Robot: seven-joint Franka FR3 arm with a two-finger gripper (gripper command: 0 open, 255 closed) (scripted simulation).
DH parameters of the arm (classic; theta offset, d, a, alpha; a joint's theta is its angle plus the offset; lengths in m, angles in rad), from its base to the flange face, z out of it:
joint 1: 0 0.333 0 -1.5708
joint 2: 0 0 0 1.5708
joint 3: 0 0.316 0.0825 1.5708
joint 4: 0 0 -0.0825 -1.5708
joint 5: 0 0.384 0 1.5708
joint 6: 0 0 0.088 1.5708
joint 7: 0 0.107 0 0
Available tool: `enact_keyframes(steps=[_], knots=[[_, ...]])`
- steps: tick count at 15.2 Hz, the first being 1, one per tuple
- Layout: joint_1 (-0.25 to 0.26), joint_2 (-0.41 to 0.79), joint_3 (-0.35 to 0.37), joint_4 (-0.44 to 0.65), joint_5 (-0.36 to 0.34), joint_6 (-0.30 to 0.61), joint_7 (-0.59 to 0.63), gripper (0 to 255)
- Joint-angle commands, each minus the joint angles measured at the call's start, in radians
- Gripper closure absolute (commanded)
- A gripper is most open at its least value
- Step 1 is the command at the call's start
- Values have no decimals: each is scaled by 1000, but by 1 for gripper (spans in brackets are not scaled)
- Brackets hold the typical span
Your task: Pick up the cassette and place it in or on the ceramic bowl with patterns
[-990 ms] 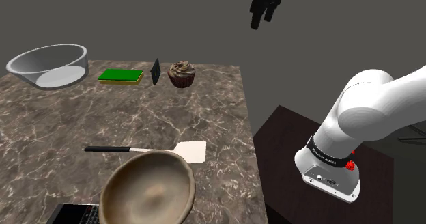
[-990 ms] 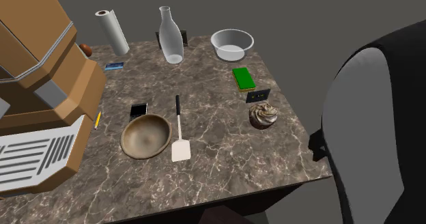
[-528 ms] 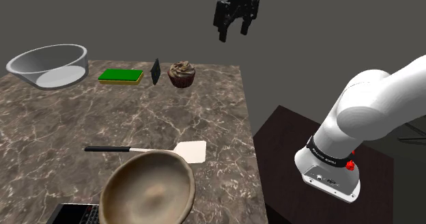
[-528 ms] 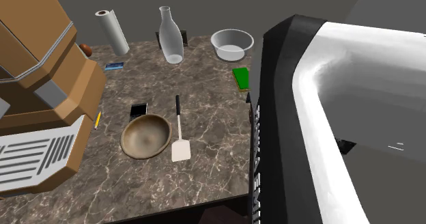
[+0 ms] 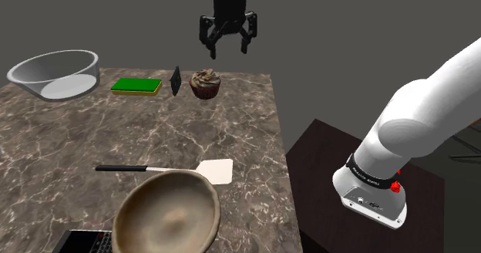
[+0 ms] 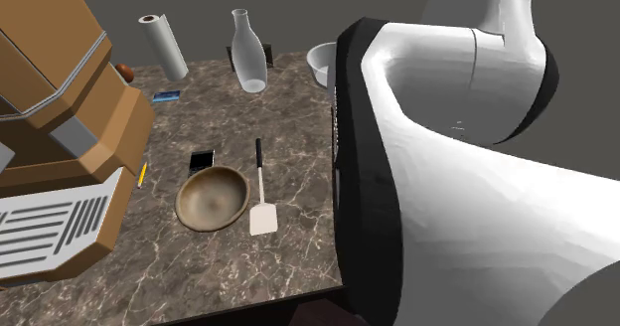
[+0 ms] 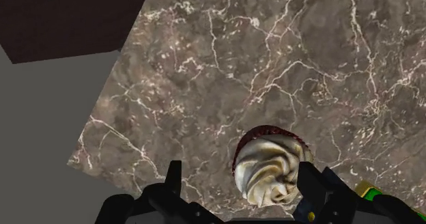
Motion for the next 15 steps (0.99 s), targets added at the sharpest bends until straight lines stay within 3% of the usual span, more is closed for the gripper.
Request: enact_keyframes(steps=[1,7,14,15], knots=[[-11,88,37,62,-17,18,101,0],[-11,355,101,273,-111,33,383,0],[62,685,88,604,-229,-17,661,0],[64,686,85,605,-229,-18,661,0]])
